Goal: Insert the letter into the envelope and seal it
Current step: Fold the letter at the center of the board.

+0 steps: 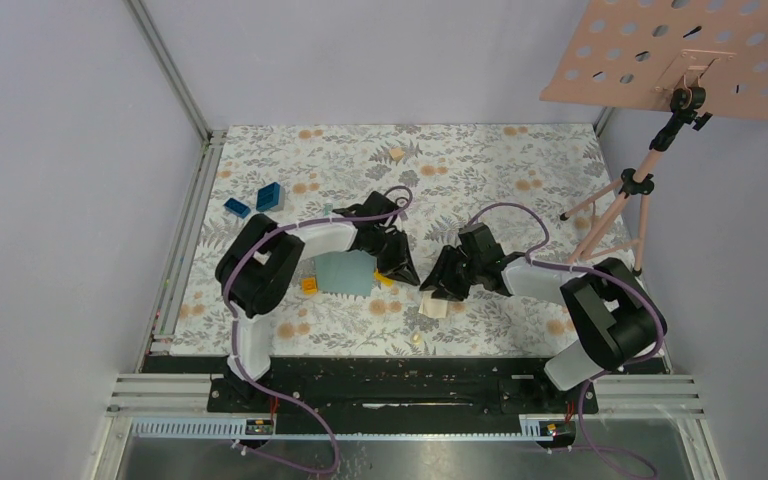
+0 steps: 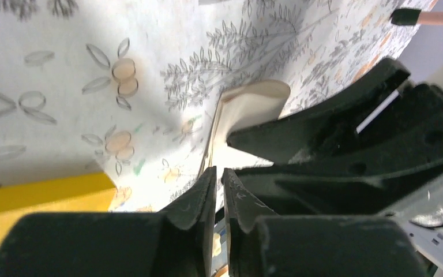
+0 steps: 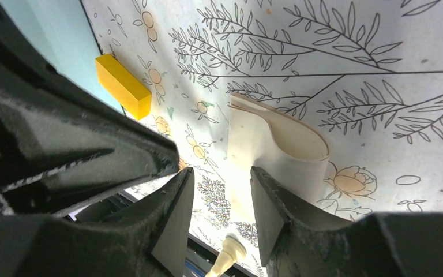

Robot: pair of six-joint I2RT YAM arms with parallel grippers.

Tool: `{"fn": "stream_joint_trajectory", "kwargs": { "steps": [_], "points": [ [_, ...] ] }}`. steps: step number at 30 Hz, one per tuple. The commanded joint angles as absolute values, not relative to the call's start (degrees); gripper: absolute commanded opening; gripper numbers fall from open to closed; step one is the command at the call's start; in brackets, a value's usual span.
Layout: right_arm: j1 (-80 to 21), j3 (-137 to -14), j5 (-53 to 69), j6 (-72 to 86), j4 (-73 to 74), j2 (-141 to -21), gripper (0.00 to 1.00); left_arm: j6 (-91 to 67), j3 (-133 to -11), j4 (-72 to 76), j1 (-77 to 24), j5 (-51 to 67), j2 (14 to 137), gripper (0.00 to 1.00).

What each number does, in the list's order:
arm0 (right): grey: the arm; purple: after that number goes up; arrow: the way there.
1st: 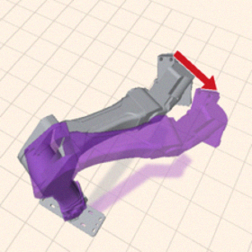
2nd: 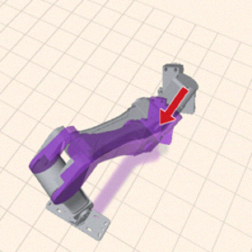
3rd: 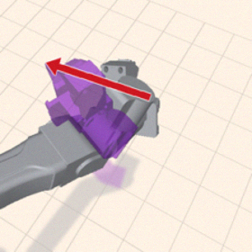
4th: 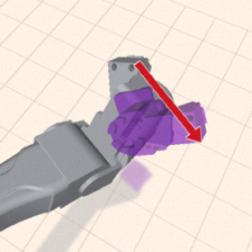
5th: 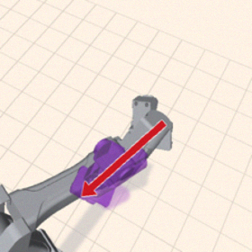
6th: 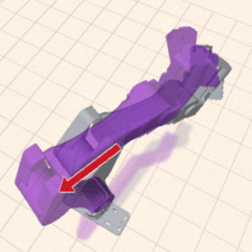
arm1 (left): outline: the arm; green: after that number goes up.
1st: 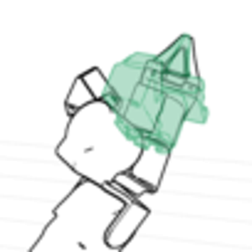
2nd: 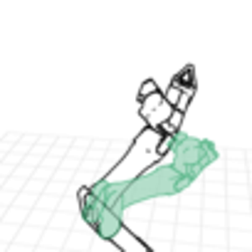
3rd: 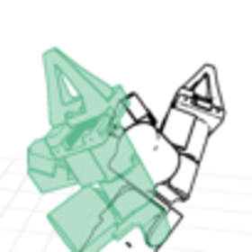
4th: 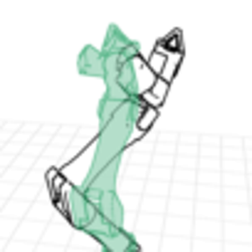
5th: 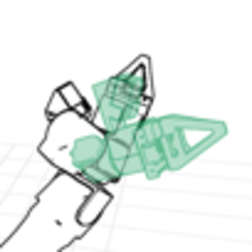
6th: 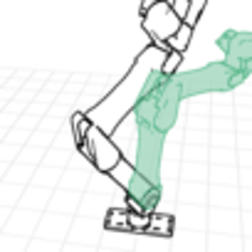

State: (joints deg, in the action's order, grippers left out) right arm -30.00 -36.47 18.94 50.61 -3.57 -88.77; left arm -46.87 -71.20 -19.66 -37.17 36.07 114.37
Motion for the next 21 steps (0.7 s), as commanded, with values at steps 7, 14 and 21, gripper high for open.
{"fn": "stream_joint_trajectory", "kwargs": {
  "steps": [7, 14, 21],
  "points": [
    [-30.32, -36.01, 12.13, 51.49, -2.04, -90.64, 0.32, -47.94, -60.72, -13.33, -38.62, 35.67, 106.93, 0.11],
    [-30.31, -35.73, 11.16, 51.62, -1.72, -90.31, 0.19, -48.73, -58.12, -9.34, -42.11, 36.5, 105.99, 0.28],
    [-30.28, -35.75, 11.33, 51.79, -2.05, -90.81, 0.1, -49.94, -60.11, -9.41, -44.21, 32.97, 106.48, 0.29]
  ]
}}
